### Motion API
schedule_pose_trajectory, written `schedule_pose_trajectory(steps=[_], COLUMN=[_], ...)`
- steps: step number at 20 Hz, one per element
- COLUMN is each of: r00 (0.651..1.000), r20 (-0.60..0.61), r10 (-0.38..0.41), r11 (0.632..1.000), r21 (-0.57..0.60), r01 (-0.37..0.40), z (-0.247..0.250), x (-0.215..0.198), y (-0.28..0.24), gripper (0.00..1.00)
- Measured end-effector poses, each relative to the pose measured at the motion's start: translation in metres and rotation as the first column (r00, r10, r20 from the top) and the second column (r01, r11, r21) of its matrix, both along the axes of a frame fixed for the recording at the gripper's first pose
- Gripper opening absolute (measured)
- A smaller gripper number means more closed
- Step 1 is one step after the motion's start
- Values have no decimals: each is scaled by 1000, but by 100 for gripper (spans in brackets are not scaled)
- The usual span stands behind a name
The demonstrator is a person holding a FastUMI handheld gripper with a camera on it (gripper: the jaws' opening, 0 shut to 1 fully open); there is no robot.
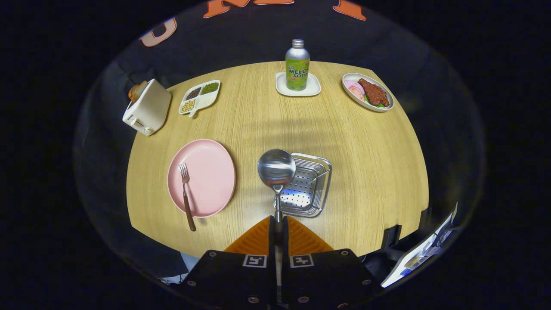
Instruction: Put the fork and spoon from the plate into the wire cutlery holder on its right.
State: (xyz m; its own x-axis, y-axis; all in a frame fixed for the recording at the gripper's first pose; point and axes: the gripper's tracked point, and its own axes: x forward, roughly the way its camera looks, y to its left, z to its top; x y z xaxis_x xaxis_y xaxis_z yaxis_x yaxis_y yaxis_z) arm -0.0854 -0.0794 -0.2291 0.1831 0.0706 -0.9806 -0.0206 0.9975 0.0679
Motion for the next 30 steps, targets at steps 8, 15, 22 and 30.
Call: schedule_pose_trajectory(steps=[8, 15, 22, 30], r00=[990, 982, 989, 929], r20=[-142, -184, -64, 330], r10=[-1, -50, -137, -167], r11=[1000, 999, 990, 981], r21=[8, -10, 22, 145], r01=[2, 49, 138, 125], z=[-19, -33, -30, 21], x=[-1, 11, 37, 94], y=[-19, -33, -34, -2], gripper=[6, 7, 9, 21])
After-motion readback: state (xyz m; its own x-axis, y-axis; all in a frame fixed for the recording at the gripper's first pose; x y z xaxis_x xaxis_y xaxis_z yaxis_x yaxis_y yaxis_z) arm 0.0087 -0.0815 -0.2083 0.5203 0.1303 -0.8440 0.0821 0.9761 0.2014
